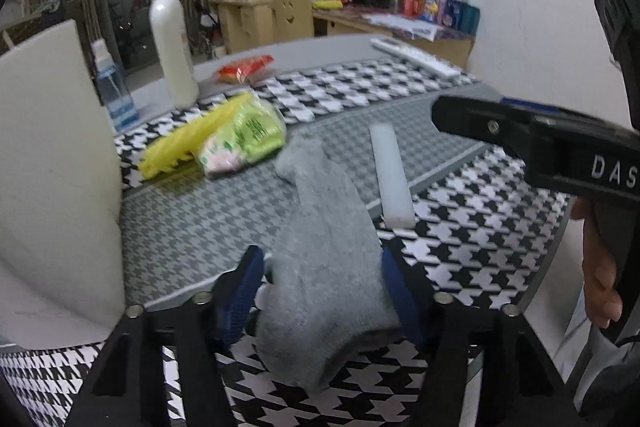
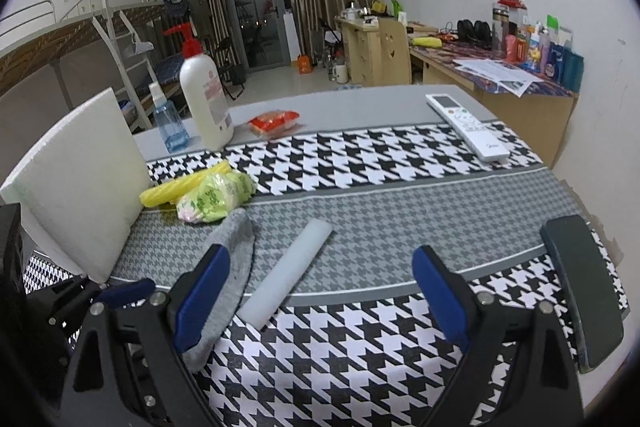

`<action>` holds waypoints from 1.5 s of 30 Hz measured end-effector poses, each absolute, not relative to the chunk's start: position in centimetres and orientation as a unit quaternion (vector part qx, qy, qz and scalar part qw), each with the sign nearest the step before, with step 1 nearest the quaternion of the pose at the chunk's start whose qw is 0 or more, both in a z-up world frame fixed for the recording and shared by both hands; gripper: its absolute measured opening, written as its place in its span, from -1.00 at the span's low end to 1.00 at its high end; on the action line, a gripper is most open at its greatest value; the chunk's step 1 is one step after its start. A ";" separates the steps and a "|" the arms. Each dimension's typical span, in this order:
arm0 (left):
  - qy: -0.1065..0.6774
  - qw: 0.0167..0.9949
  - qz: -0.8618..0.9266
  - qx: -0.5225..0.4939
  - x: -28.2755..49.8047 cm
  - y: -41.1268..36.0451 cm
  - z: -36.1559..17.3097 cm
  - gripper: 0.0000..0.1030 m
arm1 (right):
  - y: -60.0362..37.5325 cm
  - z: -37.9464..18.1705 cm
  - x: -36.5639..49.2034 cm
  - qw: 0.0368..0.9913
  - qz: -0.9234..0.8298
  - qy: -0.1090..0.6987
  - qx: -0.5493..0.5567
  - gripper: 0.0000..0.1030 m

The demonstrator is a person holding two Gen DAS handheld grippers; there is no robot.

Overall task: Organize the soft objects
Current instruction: 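Close the right tool on the white foam stick while the left tool holds the sock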

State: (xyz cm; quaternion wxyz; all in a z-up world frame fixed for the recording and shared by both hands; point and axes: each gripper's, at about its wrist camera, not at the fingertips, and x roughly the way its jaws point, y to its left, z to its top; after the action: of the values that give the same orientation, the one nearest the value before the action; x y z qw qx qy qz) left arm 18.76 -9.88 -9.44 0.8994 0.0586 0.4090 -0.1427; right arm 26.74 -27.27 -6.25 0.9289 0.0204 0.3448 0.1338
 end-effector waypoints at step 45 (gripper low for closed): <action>0.397 0.906 -0.149 0.013 19.0 -7.3 -9.5 -0.79 | -23.0 -10.1 29.3 0.891 0.129 0.435 -0.008 -0.06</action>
State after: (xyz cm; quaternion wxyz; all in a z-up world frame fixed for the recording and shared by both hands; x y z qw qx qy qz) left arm 19.01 -7.29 -9.49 0.9057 0.0126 0.3966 -0.1494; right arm 29.29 -22.96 -10.05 0.8911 -0.0077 0.4349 0.1292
